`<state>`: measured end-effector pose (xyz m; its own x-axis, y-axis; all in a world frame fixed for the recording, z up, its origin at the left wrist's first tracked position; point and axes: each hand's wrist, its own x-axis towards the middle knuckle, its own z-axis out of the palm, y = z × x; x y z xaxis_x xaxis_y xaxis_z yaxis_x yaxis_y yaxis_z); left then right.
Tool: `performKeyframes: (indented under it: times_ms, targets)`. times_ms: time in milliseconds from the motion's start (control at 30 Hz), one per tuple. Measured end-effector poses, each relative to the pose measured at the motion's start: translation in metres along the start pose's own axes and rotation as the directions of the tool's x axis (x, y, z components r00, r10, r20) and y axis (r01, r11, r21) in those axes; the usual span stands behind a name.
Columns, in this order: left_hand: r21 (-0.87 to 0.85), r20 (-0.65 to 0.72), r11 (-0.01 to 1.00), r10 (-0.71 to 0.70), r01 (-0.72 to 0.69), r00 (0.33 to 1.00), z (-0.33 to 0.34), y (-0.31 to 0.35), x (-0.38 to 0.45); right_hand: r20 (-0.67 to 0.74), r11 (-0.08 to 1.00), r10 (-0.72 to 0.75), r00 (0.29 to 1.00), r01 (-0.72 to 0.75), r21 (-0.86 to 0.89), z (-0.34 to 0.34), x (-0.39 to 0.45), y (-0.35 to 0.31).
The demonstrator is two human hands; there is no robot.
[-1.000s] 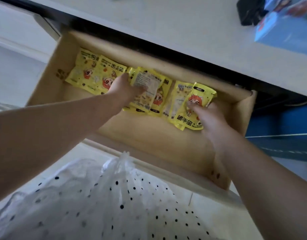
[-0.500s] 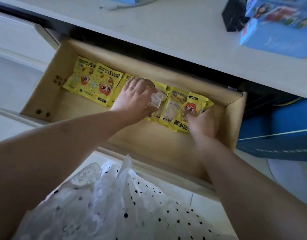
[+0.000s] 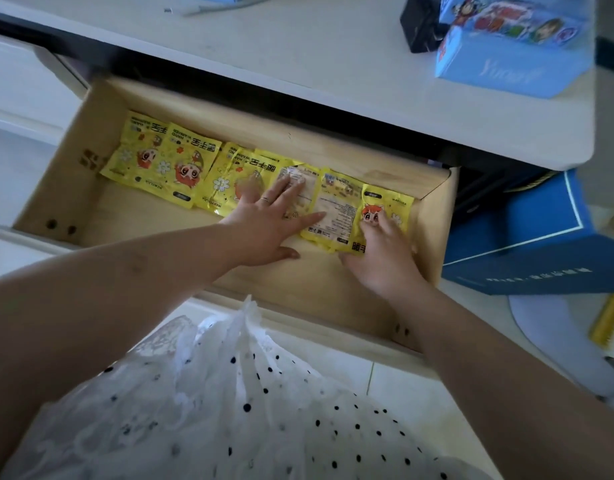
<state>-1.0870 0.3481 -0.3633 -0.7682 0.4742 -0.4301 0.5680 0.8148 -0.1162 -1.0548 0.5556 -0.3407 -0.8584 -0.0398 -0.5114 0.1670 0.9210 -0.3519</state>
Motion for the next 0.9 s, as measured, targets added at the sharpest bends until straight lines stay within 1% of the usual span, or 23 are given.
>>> performKeyframes:
  times_ms: [67, 233, 367, 433, 467, 500, 533, 567, 600, 633, 667, 733, 767, 833, 900]
  targets:
    - [-0.013, 0.01, 1.0, -0.016, 0.017, 1.0, 0.0, 0.004, 0.001, 0.084, 0.999, 0.006, 0.996, -0.002, -0.044, -0.003, -0.002, 0.0]
    - [-0.101, 0.039, 0.994, -0.041, 0.044, 0.998, -0.011, 0.005, 0.005, 0.063, 0.993, 0.039, 0.997, -0.032, -0.115, -0.006, -0.002, 0.001]
    - [-0.262, 0.041, 0.963, -0.056, 0.065, 0.998, -0.028, 0.003, 0.005, 0.063, 0.994, 0.037, 0.997, -0.03, -0.107, -0.011, 0.001, -0.002]
    - [-0.39, 0.031, 0.915, -0.095, 0.1, 0.995, -0.044, 0.001, 0.0, 0.049, 0.997, 0.037, 0.998, -0.034, -0.068, -0.018, -0.001, -0.006]
    - [-0.481, 0.028, 0.867, -0.134, 0.131, 0.991, -0.052, 0.001, -0.005, 0.032, 0.998, 0.038, 0.999, -0.036, -0.046, -0.024, -0.004, -0.009]
    - [-0.596, 0.035, 0.785, -0.185, 0.169, 0.982, -0.061, 0.001, -0.012, 0.014, 0.999, 0.034, 0.999, -0.034, -0.03, -0.03, -0.01, -0.013]
    - [-0.722, 0.063, 0.661, -0.235, 0.207, 0.97, -0.071, 0.001, -0.02, -0.007, 1.0, 0.025, 1.0, -0.025, -0.019, -0.038, -0.018, -0.019]
    - [-0.831, 0.104, 0.504, -0.276, 0.236, 0.955, -0.081, 0.001, -0.031, -0.024, 1.0, 0.014, 1.0, -0.015, -0.007, -0.047, -0.029, -0.025]
    - [-0.904, 0.149, 0.341, -0.309, 0.256, 0.939, -0.091, 0.002, -0.044, -0.034, 1.0, 0.009, 0.999, -0.009, 0.012, -0.057, -0.042, -0.032]
    - [-0.942, 0.189, 0.201, -0.34, 0.268, 0.921, -0.101, 0.004, -0.059, -0.037, 0.999, 0.013, 0.999, -0.011, 0.045, -0.066, -0.057, -0.041]
    - [-0.957, 0.22, 0.097, -0.376, 0.274, 0.9, -0.113, 0.006, -0.077, -0.034, 0.996, 0.019, 0.999, -0.017, 0.084, -0.077, -0.073, -0.05]
    - [-0.96, 0.267, -0.052, -0.462, 0.275, 0.846, -0.138, 0.008, -0.119, -0.028, 0.992, 0.015, 1.0, -0.012, 0.125, -0.103, -0.107, -0.071]
    - [-0.957, 0.285, -0.104, -0.5, 0.27, 0.818, -0.151, 0.009, -0.143, -0.019, 0.992, 0.008, 1.0, -0.005, 0.126, -0.117, -0.125, -0.083]
    - [-0.947, 0.321, -0.183, -0.546, 0.264, 0.774, -0.175, 0.012, -0.192, -0.006, 0.991, -0.007, 1.0, 0.007, 0.137, -0.145, -0.161, -0.111]
    - [-0.934, 0.357, -0.24, -0.56, 0.266, 0.748, -0.2, 0.015, -0.243, 0.008, 0.988, -0.036, 0.999, 0.034, 0.149, -0.171, -0.199, -0.14]
